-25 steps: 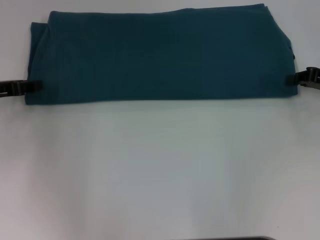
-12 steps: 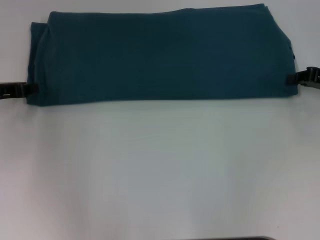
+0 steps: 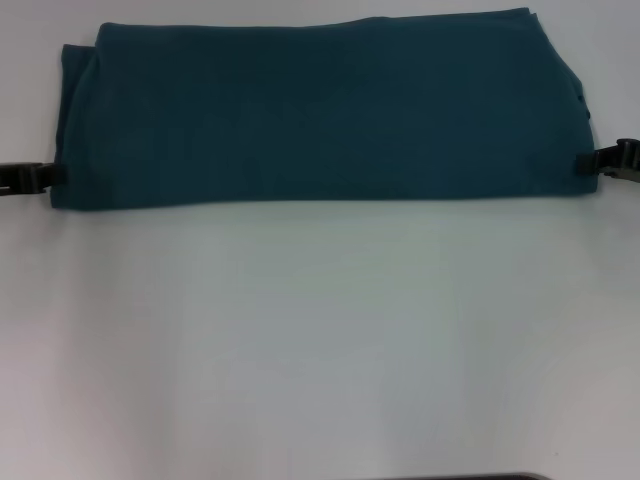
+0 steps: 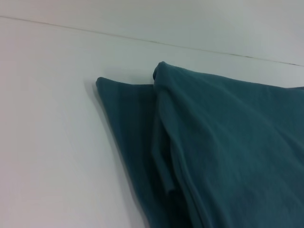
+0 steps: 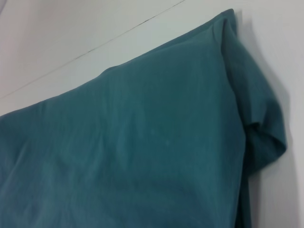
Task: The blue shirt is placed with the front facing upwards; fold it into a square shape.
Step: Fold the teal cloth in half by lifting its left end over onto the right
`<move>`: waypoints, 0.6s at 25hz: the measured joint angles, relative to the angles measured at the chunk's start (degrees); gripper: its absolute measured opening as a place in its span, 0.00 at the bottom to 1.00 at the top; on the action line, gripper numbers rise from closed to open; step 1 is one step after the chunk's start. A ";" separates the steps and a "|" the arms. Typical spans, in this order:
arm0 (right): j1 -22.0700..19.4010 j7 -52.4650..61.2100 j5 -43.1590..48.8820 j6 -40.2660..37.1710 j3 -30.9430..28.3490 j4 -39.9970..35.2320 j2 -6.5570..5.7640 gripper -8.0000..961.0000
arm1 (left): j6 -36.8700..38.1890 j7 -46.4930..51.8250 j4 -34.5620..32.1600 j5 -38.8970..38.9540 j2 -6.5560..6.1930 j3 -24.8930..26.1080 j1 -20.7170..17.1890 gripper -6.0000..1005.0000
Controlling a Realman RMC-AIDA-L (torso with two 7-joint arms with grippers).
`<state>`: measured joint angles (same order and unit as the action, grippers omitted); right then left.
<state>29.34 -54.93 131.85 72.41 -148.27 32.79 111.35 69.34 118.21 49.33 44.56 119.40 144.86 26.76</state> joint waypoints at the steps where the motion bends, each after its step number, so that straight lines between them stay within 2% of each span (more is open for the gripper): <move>1: -0.01 -0.02 -0.01 0.16 0.00 0.00 0.00 0.02 | 0.51 0.06 0.40 0.00 -0.01 0.05 -0.15 0.01; 5: -0.14 -0.54 -0.01 1.21 -0.22 0.00 0.00 0.02 | 2.09 0.65 1.36 -0.04 -0.23 0.08 -0.68 0.01; 15: -1.79 -0.85 -0.02 5.19 -1.17 2.11 -0.37 0.02 | 3.91 1.14 1.67 -0.37 -1.79 0.05 -1.62 0.01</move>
<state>27.55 -55.78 131.83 77.60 -149.44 34.90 110.98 73.25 119.34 51.00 44.19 117.61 144.91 25.14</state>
